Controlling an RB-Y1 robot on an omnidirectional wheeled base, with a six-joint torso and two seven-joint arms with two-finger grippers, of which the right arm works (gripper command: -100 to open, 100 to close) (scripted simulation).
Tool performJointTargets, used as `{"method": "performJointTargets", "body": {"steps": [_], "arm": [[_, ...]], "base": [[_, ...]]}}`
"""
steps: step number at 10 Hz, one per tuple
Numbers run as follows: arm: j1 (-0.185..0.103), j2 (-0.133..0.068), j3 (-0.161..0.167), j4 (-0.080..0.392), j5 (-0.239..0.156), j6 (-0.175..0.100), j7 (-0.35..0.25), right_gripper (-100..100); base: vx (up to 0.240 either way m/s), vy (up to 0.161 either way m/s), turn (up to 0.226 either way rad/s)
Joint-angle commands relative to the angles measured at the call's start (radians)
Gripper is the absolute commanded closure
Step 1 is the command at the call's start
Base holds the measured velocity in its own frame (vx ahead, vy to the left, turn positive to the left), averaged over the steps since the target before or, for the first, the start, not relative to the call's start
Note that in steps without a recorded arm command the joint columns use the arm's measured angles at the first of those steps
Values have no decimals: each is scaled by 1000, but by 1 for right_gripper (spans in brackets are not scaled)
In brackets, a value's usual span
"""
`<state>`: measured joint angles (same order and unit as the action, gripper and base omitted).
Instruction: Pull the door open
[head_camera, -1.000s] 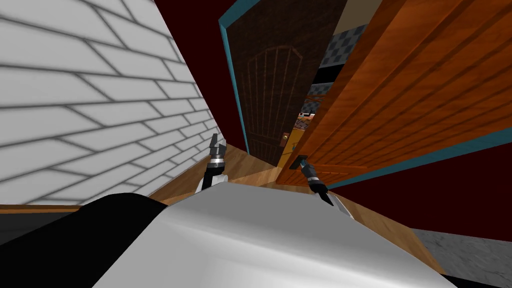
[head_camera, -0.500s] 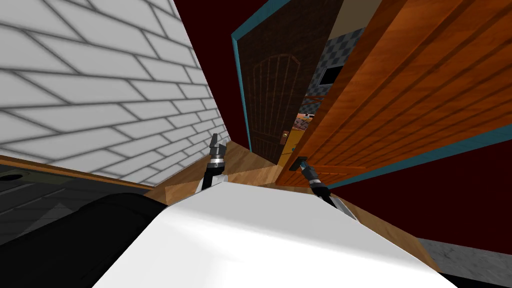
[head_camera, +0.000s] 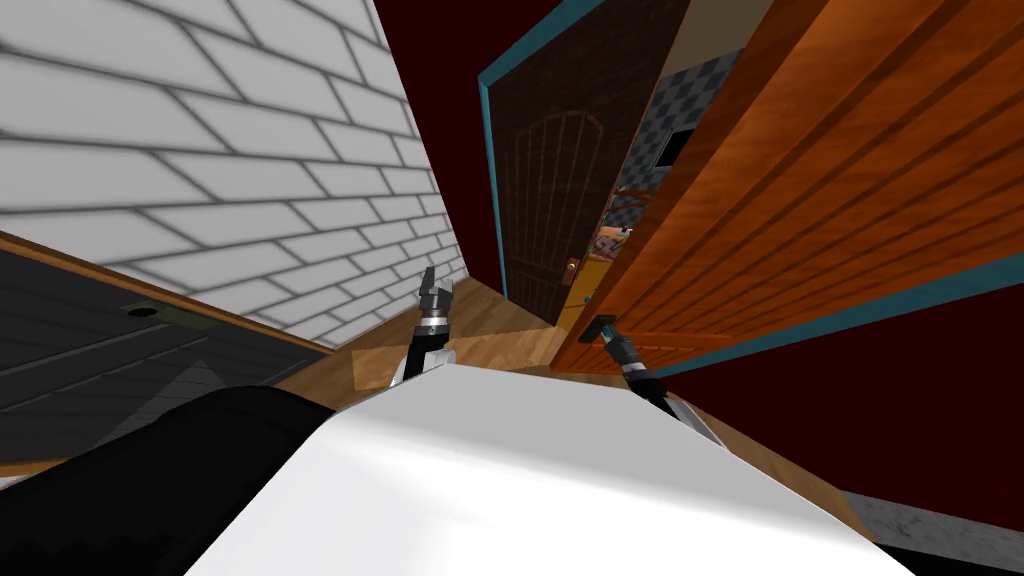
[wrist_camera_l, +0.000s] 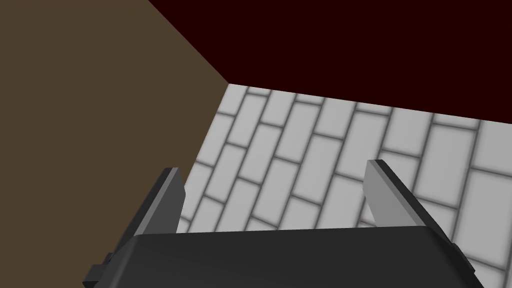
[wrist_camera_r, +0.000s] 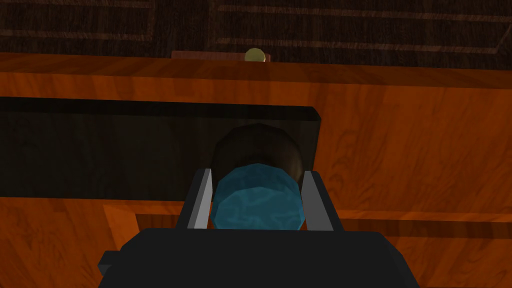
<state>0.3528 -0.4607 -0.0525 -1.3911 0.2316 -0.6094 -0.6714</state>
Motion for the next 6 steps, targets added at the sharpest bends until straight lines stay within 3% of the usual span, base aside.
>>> {"method": "performJointTargets", "body": {"steps": [1,5,6], "arm": [[18,-18,-3,3,4,-27,-16,100],[48,-53,-7,12,12,-88,-47,100],[42,-48,-3,10,12,-78,-43,100]], "base": [[-183,-64,125],[-203,-79,110],[-96,-38,20]]}}
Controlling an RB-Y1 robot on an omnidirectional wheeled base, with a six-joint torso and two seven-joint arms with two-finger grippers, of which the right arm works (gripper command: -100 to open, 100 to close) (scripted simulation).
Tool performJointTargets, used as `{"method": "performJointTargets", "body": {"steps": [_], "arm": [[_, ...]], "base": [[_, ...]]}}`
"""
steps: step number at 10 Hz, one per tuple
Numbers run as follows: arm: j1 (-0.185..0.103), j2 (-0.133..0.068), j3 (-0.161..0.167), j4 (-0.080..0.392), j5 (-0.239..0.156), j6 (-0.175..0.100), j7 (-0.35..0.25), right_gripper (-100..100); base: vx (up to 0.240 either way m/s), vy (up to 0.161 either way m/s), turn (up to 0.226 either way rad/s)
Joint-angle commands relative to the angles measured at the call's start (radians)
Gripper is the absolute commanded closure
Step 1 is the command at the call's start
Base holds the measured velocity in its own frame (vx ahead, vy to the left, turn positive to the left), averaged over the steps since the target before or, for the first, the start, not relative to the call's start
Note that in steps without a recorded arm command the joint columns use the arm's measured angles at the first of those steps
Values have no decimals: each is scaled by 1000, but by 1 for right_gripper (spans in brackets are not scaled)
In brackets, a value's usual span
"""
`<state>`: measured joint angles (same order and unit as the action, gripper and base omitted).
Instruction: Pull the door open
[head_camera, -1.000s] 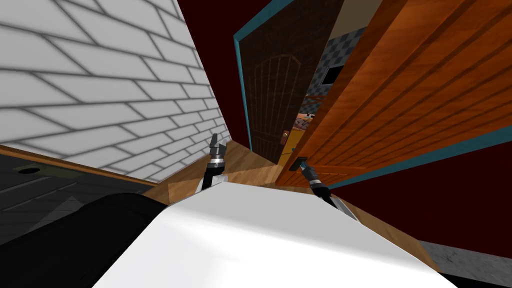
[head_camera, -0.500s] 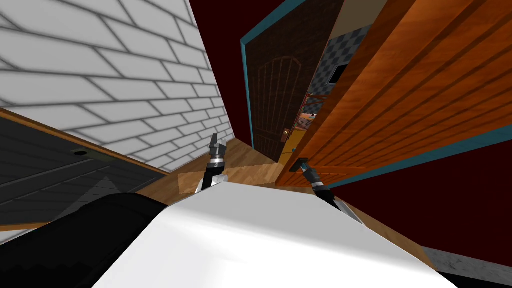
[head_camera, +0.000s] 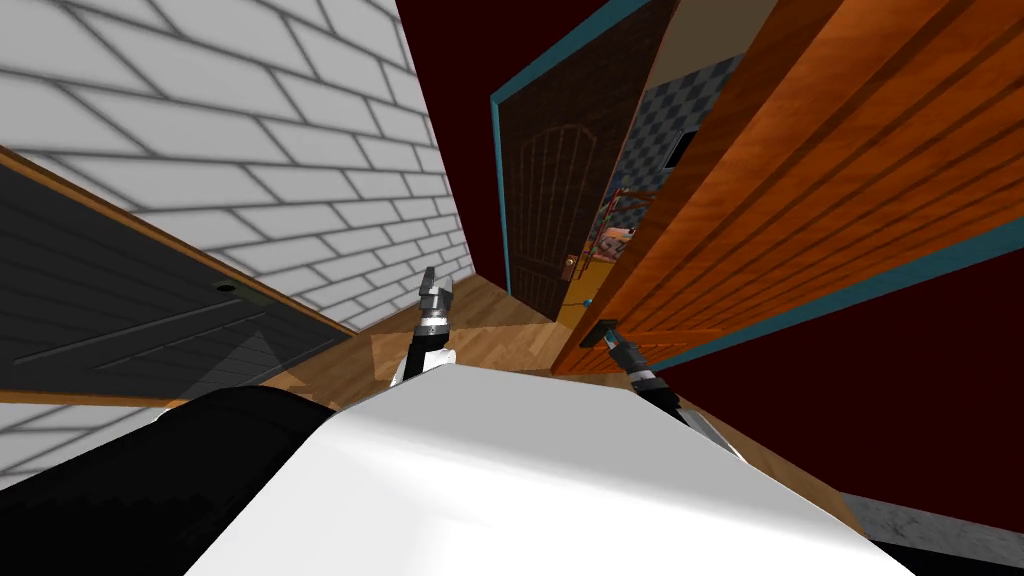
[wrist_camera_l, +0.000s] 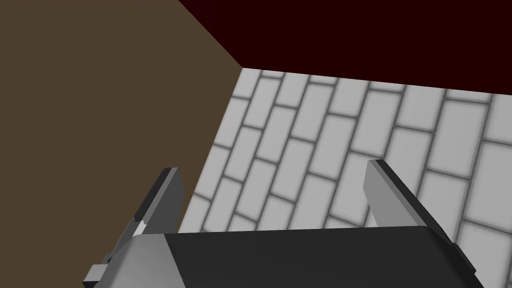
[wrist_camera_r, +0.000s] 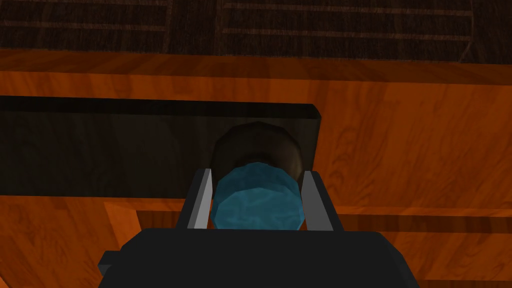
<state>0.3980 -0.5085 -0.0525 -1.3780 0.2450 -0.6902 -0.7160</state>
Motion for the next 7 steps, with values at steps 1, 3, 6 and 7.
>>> {"method": "performJointTargets", "body": {"steps": [1,3,6,7], "arm": [[3,-9,1,7,1,-18,-6,100],[6,-23,2,18,3,-43,-16,100],[13,-46,3,35,6,-88,-31,100],[15,-53,4,41,6,-101,-36,100]], "base": [[-142,-40,104],[-207,-127,146],[-193,-102,129],[-202,-80,110]]}}
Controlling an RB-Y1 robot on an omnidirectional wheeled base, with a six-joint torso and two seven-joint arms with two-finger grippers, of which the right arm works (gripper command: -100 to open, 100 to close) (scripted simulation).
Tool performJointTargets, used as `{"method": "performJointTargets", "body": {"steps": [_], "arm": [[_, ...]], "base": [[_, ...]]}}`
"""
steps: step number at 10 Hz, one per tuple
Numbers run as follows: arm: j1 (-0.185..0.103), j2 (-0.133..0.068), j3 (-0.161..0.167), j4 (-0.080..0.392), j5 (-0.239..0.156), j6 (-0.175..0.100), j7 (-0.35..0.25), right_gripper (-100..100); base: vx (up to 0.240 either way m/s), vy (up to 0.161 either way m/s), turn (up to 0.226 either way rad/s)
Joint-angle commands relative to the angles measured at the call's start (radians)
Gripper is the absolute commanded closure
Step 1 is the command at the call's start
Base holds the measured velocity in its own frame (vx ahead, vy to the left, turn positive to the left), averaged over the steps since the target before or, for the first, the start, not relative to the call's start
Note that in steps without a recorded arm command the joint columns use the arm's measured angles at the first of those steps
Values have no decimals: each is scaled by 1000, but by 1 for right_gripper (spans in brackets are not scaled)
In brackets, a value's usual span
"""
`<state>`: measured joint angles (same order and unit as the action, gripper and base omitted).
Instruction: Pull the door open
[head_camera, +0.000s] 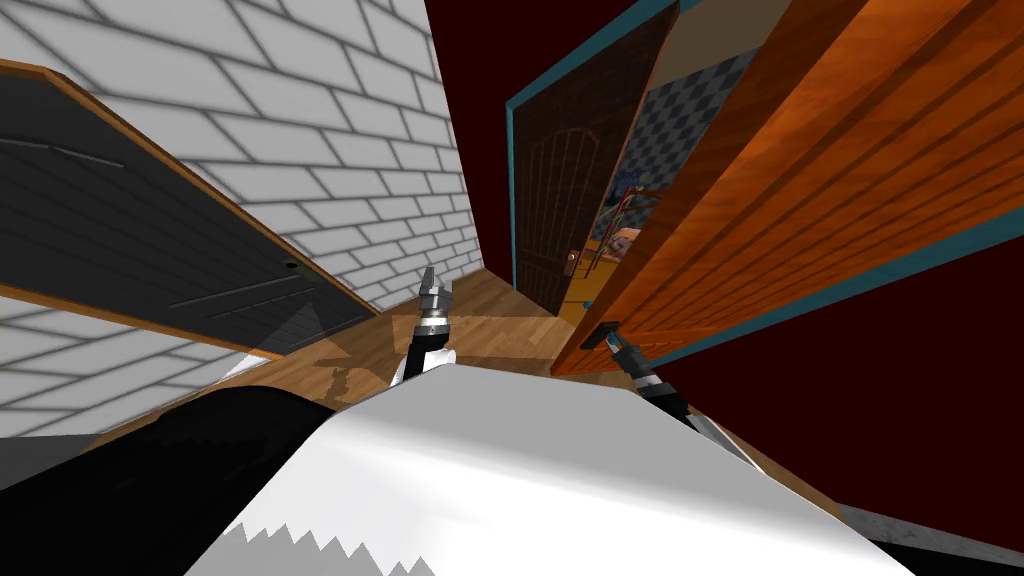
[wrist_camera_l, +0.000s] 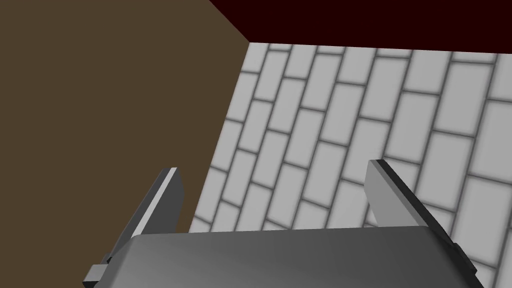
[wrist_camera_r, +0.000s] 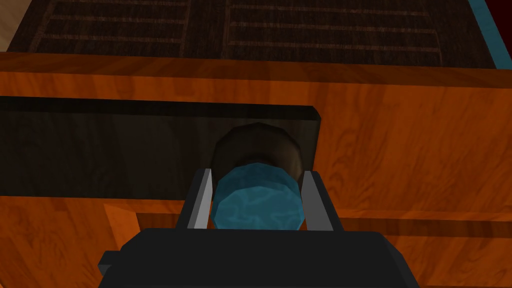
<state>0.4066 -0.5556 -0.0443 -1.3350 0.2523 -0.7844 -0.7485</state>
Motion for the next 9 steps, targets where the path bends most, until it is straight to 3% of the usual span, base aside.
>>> {"method": "performJointTargets", "body": {"steps": [1,2,3,9], "arm": [[7,-9,-4,0,0,-13,-6,100],[9,-17,-4,6,0,-27,-11,100],[10,-11,2,0,2,-17,-9,100],[13,-36,-4,38,13,-84,-30,100]], "base": [[-168,-95,81],[-193,-94,98],[-94,-37,29],[-170,-84,128]]}}
